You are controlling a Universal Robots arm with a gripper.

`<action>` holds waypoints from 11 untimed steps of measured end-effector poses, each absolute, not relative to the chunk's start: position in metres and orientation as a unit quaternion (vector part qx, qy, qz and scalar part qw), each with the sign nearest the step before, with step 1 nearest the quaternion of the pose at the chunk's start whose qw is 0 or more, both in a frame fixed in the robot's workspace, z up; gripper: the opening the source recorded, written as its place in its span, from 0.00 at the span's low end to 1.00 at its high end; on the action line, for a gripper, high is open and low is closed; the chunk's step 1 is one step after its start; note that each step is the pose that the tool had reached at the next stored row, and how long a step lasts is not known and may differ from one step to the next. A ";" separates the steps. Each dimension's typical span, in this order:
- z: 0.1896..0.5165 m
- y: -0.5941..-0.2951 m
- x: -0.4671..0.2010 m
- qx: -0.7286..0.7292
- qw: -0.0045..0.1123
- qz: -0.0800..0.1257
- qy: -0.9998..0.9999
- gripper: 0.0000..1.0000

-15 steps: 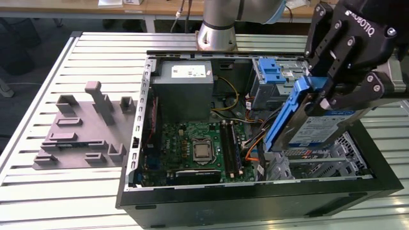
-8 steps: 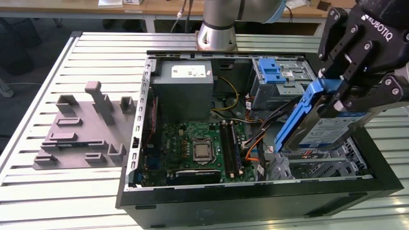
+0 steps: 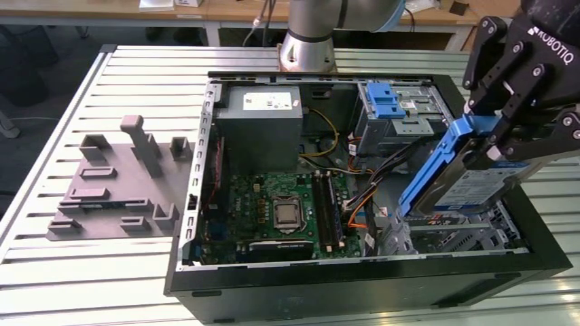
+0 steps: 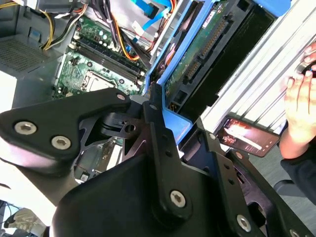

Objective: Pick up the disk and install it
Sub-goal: 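Insert the disk into the insertion slot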

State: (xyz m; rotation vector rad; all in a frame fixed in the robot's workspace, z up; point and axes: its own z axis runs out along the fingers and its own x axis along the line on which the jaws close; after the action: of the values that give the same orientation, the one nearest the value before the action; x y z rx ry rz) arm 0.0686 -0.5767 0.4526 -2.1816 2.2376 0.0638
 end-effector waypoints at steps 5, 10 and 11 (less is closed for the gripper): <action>0.449 -0.577 0.074 -0.698 0.008 0.020 0.716 0.36; 0.446 -0.577 0.077 -0.698 0.008 0.020 0.716 0.36; 0.446 -0.577 0.077 -0.698 0.008 0.020 0.716 0.36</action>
State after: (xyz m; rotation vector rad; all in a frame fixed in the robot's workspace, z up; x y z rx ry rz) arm 0.0766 -0.5767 0.4456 -2.1814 2.2377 0.0638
